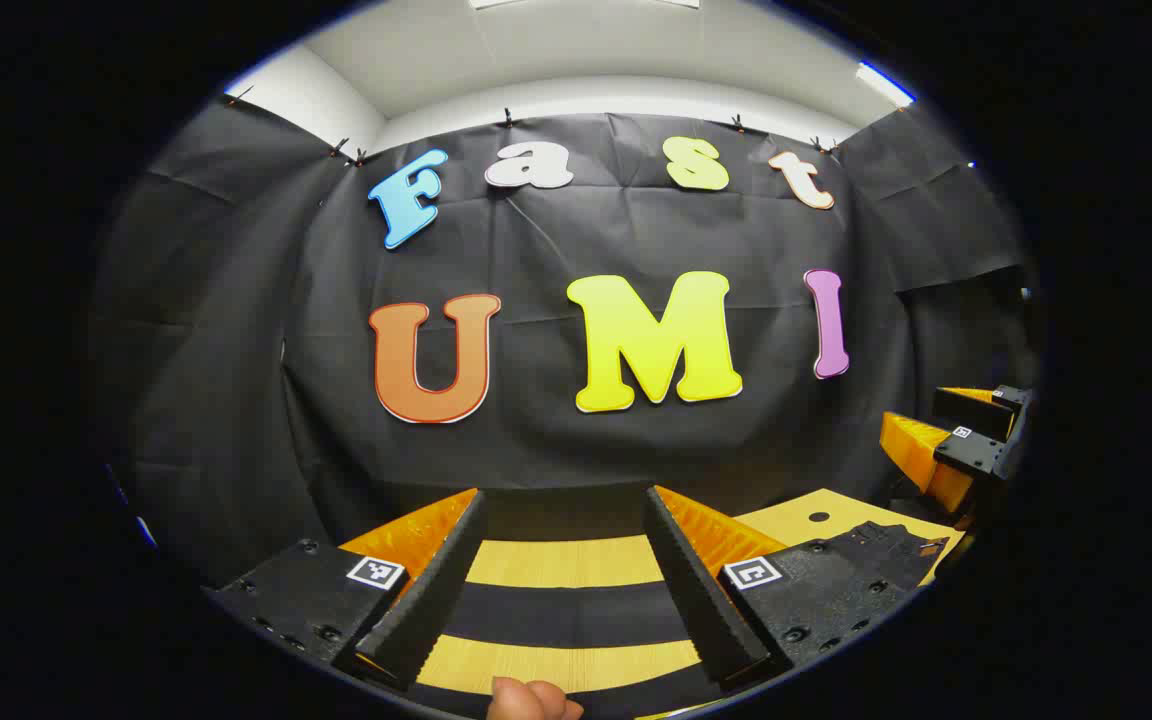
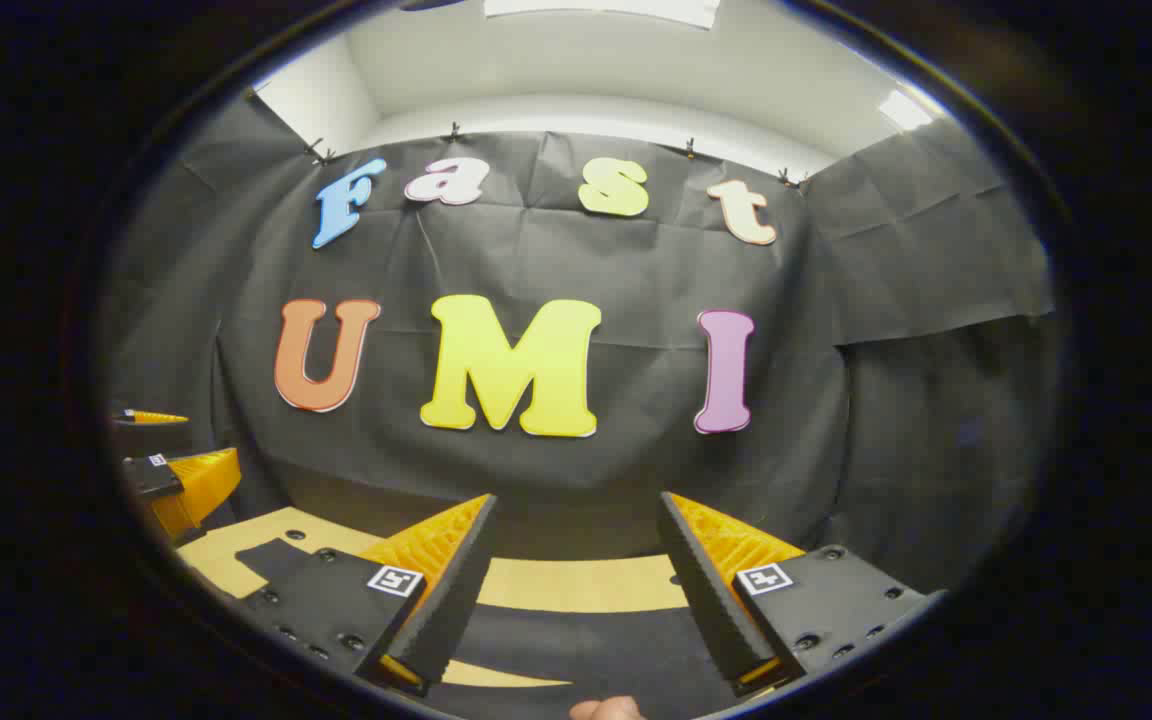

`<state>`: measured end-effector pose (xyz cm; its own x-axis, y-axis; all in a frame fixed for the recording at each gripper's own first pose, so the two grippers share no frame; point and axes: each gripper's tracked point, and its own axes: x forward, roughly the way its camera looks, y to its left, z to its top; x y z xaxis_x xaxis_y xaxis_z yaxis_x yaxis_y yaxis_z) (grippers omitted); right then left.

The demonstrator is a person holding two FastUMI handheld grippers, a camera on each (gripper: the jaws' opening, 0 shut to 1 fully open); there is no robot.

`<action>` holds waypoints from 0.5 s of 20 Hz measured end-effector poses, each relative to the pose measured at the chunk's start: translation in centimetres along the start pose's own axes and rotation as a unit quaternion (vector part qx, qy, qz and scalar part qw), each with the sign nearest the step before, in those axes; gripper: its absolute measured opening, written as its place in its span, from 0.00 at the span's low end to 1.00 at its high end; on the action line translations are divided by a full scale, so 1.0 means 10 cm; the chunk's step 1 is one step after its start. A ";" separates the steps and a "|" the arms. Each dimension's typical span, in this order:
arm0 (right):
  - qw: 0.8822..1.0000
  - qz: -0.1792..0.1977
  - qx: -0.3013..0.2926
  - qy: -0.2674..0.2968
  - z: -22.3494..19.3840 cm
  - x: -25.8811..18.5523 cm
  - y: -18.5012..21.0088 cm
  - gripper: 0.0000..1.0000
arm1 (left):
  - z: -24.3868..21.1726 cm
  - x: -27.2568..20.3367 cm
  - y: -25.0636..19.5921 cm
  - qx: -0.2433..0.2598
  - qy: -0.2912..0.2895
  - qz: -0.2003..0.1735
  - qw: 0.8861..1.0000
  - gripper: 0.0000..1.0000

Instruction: Grasp the waist and the cuffs of the jeans and fold them to make the two legs overlap; first hold the waist and fold one-third of the jeans toward the cuffs, then hold the cuffs and fold the remaining one-third in the same direction to finish folding.

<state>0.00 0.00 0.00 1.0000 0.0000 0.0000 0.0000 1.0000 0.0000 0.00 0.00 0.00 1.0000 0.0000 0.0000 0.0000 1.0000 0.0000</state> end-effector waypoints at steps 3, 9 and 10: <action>1.000 0.004 -0.002 -0.004 0.01 0.02 -0.01 0.95 | -0.03 0.01 0.02 0.006 0.003 0.001 1.000 1.00; 1.000 0.012 0.000 -0.006 0.03 0.11 -0.05 0.95 | -0.01 0.06 0.10 0.010 0.000 0.019 1.000 1.00; 1.000 0.014 0.000 -0.007 0.04 0.12 -0.05 0.95 | 0.00 0.06 0.10 0.012 -0.002 0.021 1.000 1.00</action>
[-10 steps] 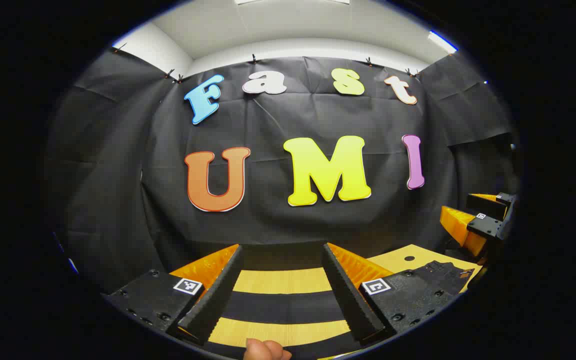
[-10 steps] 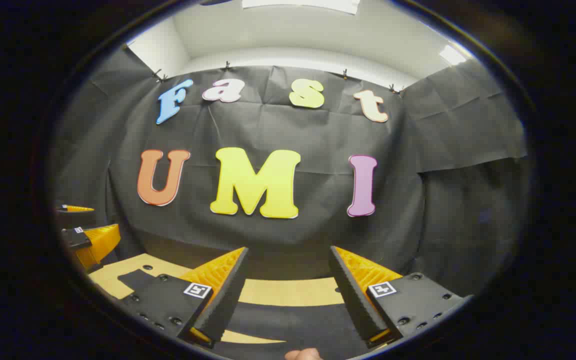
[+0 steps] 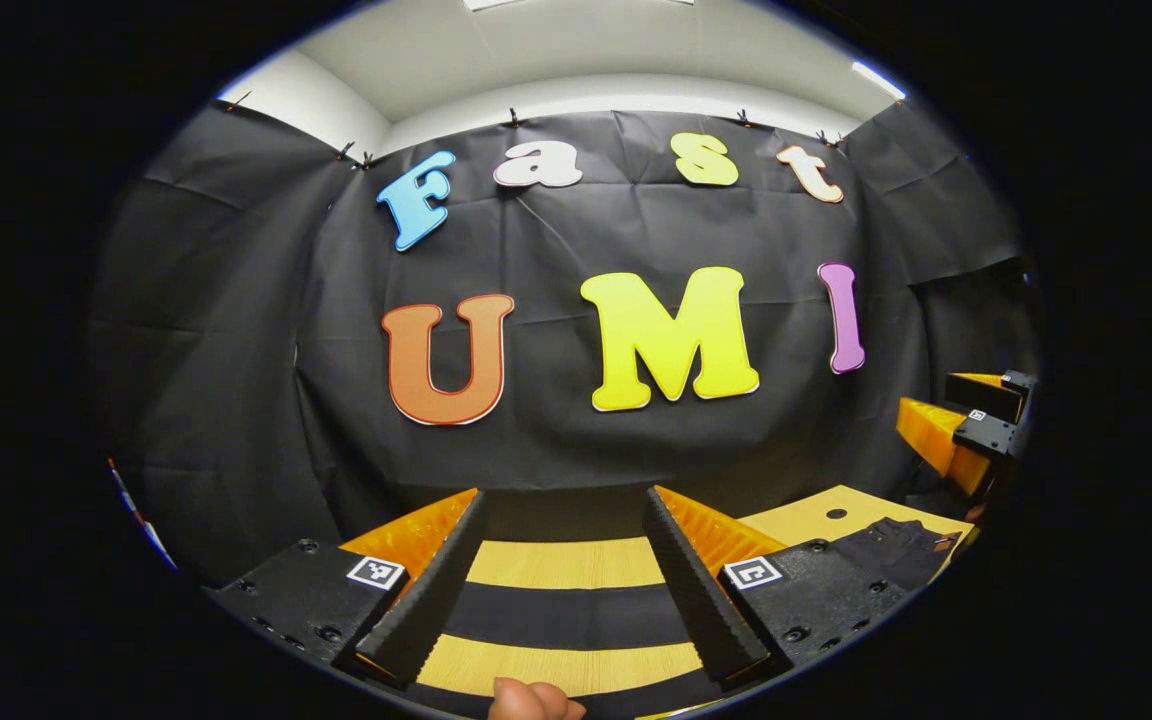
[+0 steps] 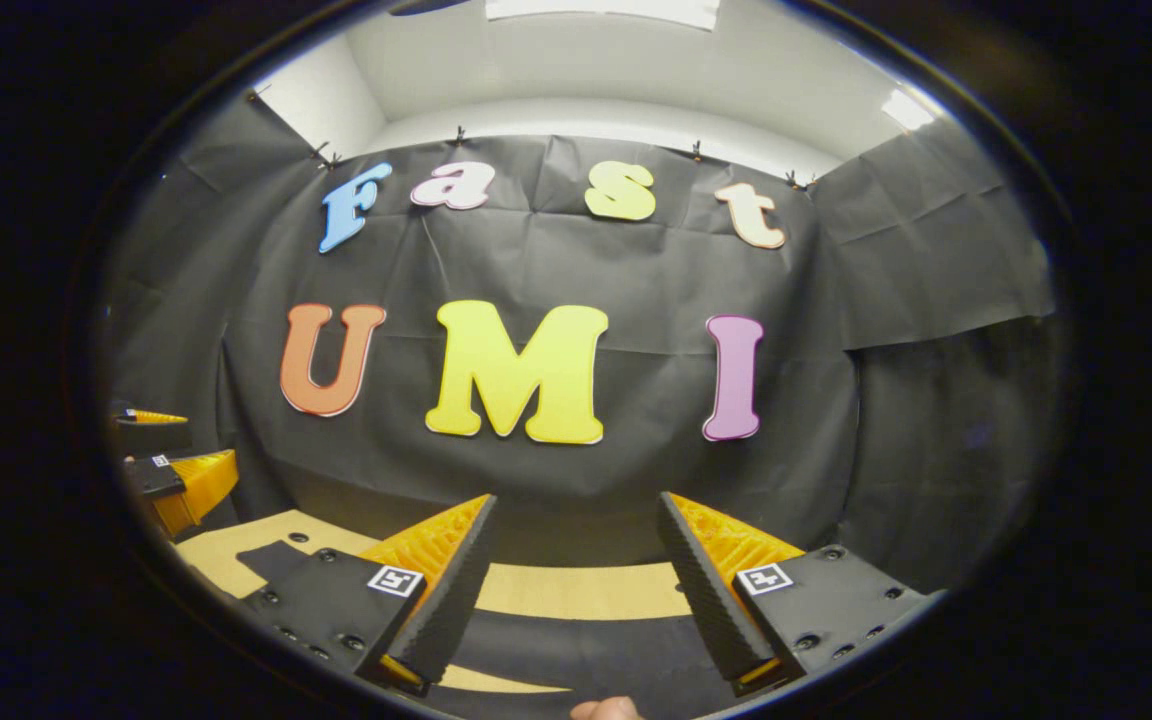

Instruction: Grasp the waist and the cuffs of the jeans and fold them to make the two legs overlap; first hold the waist and fold one-third of the jeans toward the cuffs, then hold the cuffs and fold the remaining one-third in the same direction to finish folding.

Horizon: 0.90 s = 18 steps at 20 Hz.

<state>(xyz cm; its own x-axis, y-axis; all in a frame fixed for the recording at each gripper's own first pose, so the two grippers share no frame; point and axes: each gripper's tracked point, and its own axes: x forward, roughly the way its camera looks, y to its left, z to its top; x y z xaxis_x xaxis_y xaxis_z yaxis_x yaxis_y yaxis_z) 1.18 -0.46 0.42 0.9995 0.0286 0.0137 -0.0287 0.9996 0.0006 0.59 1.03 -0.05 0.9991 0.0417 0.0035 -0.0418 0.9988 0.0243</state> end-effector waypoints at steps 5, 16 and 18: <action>1.000 0.010 0.001 0.004 -0.04 0.02 0.02 0.95 | -0.02 -0.05 0.07 0.005 0.002 0.012 1.000 1.00; 1.000 0.027 -0.005 0.009 -0.09 -0.07 0.13 0.98 | -0.05 -0.16 0.18 0.006 0.005 0.026 1.000 1.00; 1.000 0.027 -0.006 0.008 -0.07 -0.09 0.13 0.98 | -0.07 -0.17 0.20 0.005 0.006 0.026 1.000 1.00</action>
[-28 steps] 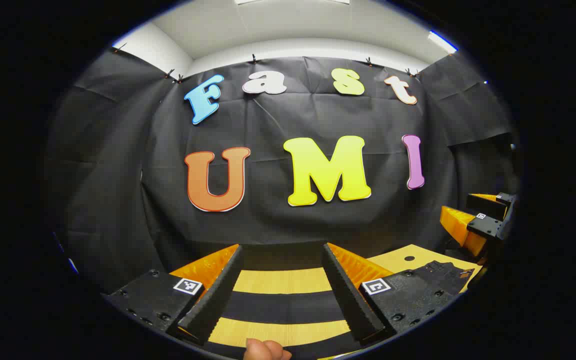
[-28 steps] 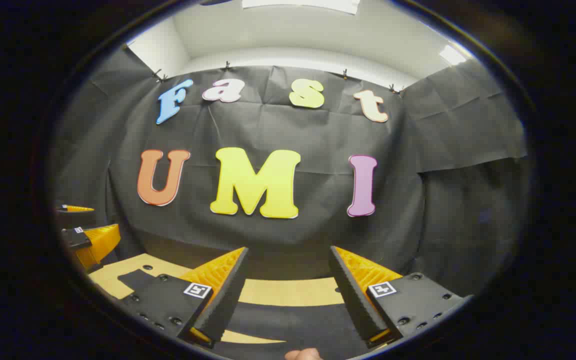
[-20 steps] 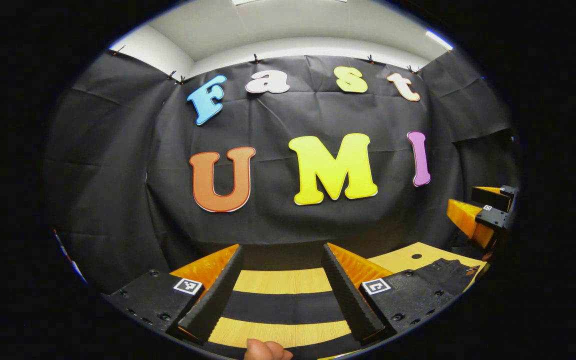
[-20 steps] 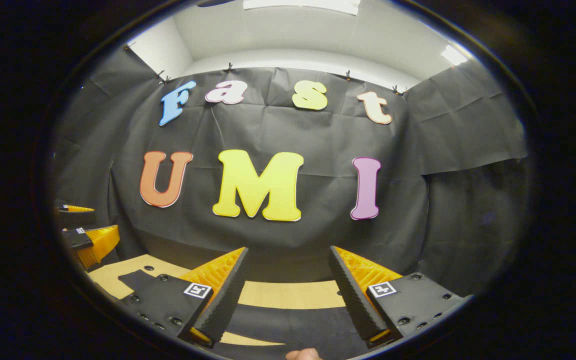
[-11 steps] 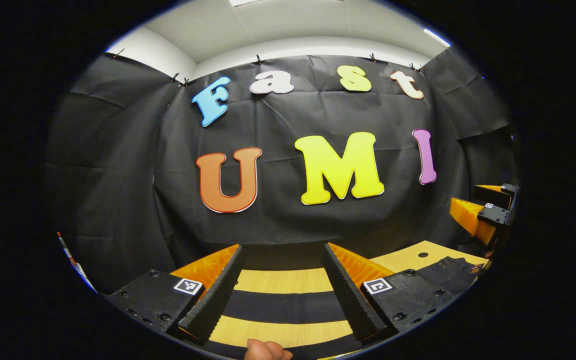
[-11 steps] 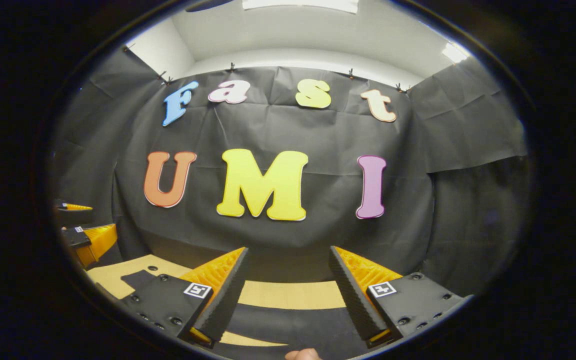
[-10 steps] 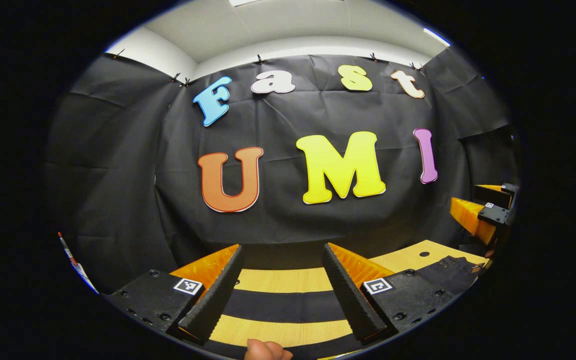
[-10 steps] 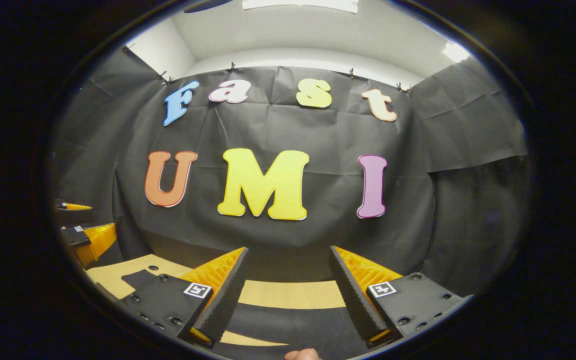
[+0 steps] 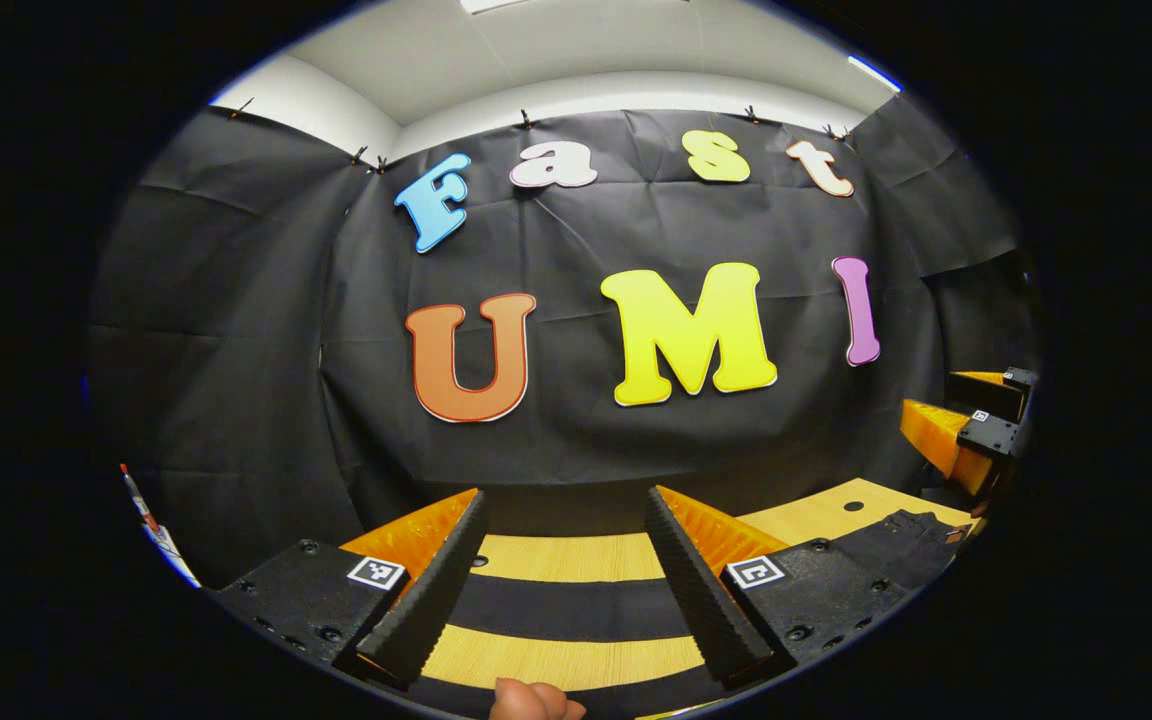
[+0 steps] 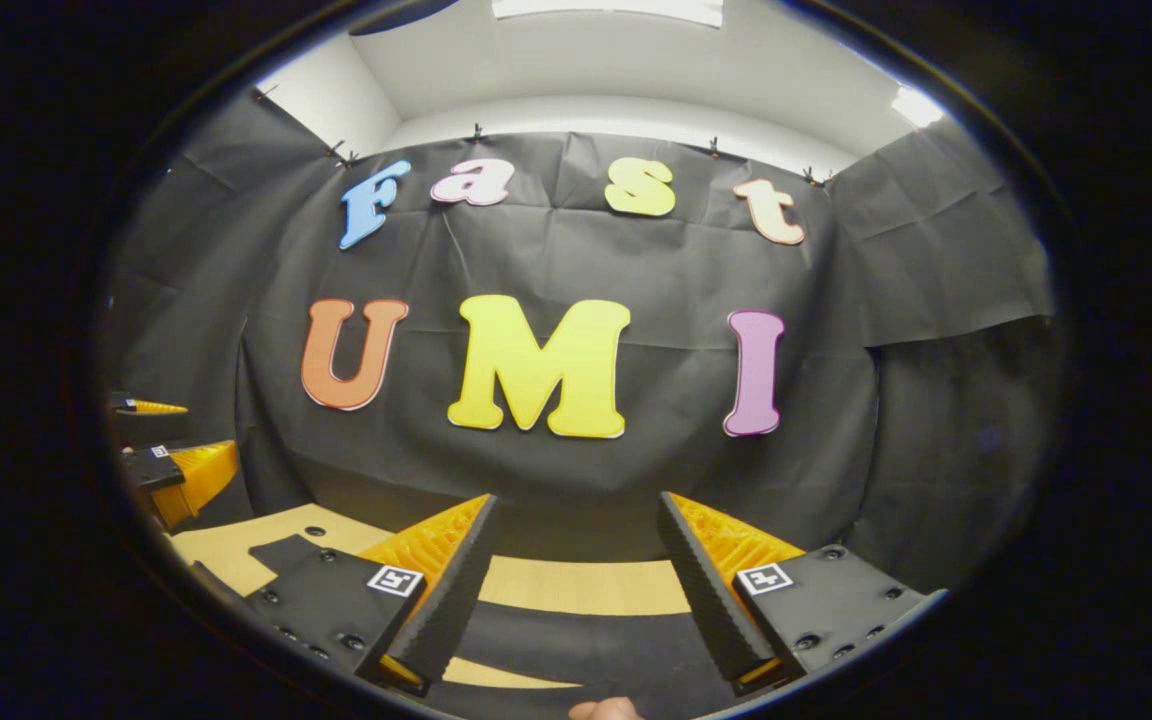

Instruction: Grasp the waist and the cuffs of the jeans and fold them to make the two legs overlap; first hold the waist and fold one-third of the jeans toward the cuffs, then hold the cuffs and fold the remaining one-third in the same direction to finish folding.

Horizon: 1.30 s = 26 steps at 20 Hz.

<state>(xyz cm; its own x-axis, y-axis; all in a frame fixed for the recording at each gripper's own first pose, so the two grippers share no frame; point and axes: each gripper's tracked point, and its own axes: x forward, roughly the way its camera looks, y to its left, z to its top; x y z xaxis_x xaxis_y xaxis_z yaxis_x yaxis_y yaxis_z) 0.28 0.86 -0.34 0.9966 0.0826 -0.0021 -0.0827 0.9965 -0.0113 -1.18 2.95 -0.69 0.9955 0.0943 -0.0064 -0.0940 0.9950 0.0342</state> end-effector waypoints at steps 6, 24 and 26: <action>1.000 0.001 0.000 -0.002 0.01 -0.03 0.03 0.98 | 0.00 -0.03 0.04 -0.002 0.000 0.003 1.000 1.00; 0.991 -0.005 0.000 0.136 -0.73 -0.16 -0.38 0.95 | -2.25 -1.70 0.95 -0.403 0.388 0.148 0.816 0.99; 0.990 -0.008 -0.005 0.144 -0.79 -0.18 -0.40 0.95 | -2.56 -1.96 0.73 -0.529 0.428 0.183 0.709 0.99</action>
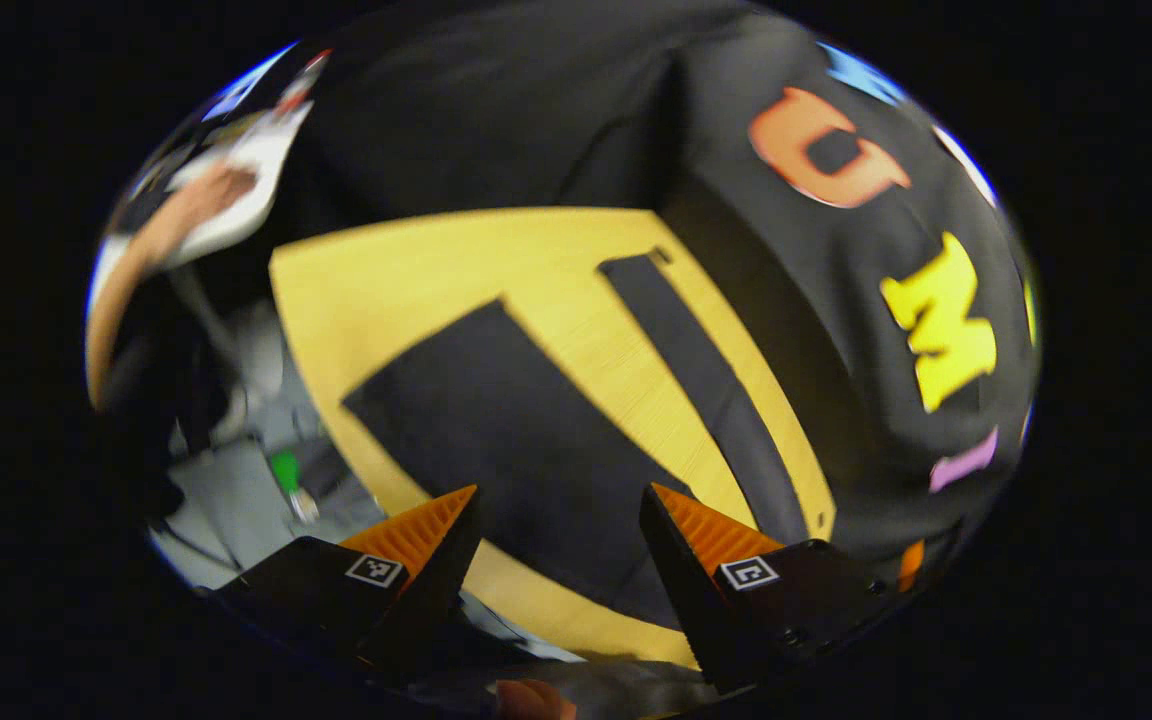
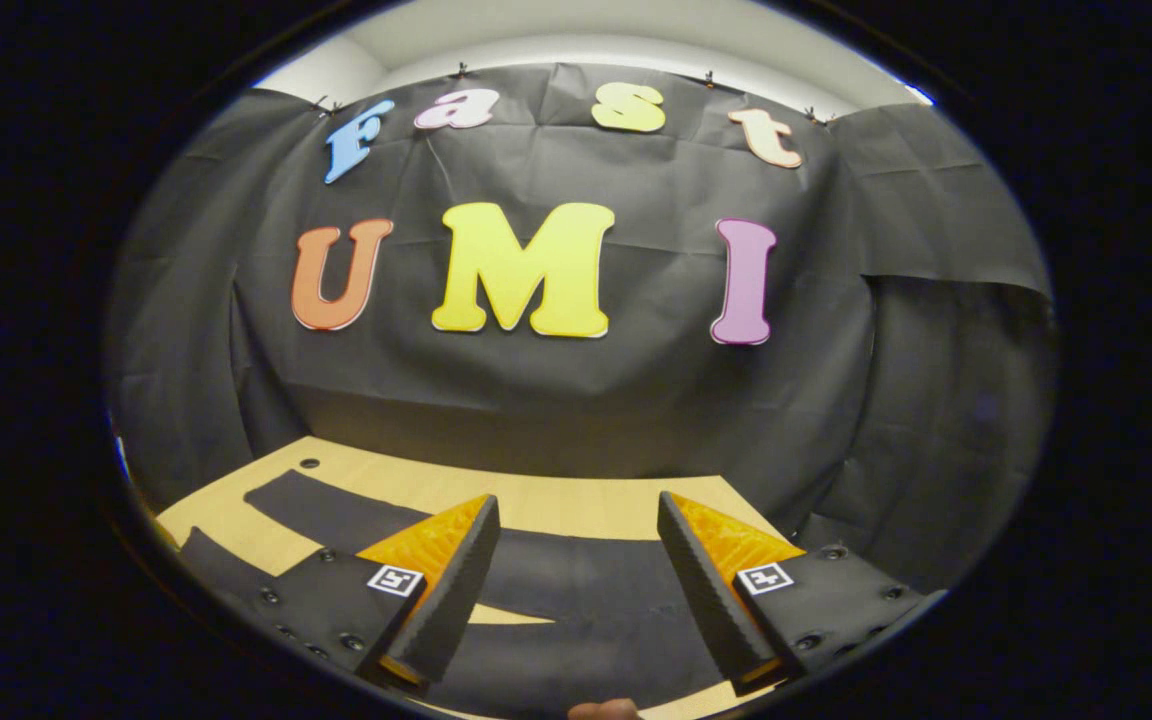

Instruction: Grasp the waist and the cuffs of the jeans and fold them to make the two legs overlap; first hold the waist and fold one-third of the jeans toward the cuffs, then hold the cuffs and fold the remaining one-third in the same direction to finish folding.

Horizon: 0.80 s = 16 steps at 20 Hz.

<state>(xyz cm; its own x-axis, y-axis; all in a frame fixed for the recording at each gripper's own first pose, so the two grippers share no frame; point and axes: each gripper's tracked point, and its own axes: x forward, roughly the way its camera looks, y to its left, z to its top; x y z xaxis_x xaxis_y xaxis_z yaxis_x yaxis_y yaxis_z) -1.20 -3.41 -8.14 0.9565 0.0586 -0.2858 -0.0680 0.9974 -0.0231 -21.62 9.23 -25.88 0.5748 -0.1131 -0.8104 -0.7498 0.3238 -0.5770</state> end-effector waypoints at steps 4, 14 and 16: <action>1.000 -0.004 -0.006 0.013 -0.10 -0.02 -0.04 0.95 | -0.35 0.14 -0.07 -0.158 0.055 -0.019 0.986 0.99; 0.999 -0.049 -0.005 0.016 -0.10 -0.09 -0.34 0.95 | -0.23 0.43 -0.02 -0.175 0.034 0.009 0.984 0.99; 0.998 -0.056 -0.002 0.021 -0.12 -0.10 -0.38 0.95 | -0.18 0.49 -0.06 -0.176 0.021 -0.008 0.984 0.99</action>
<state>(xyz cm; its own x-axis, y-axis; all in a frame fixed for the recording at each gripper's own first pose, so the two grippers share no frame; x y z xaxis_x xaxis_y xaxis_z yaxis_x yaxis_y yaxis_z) -2.27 -7.30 -8.95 0.9455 -0.0547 -0.3209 0.0374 0.9975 -0.0600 -18.92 6.76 -29.67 0.5790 -0.1569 -0.8001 -0.8121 -0.0235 -0.5831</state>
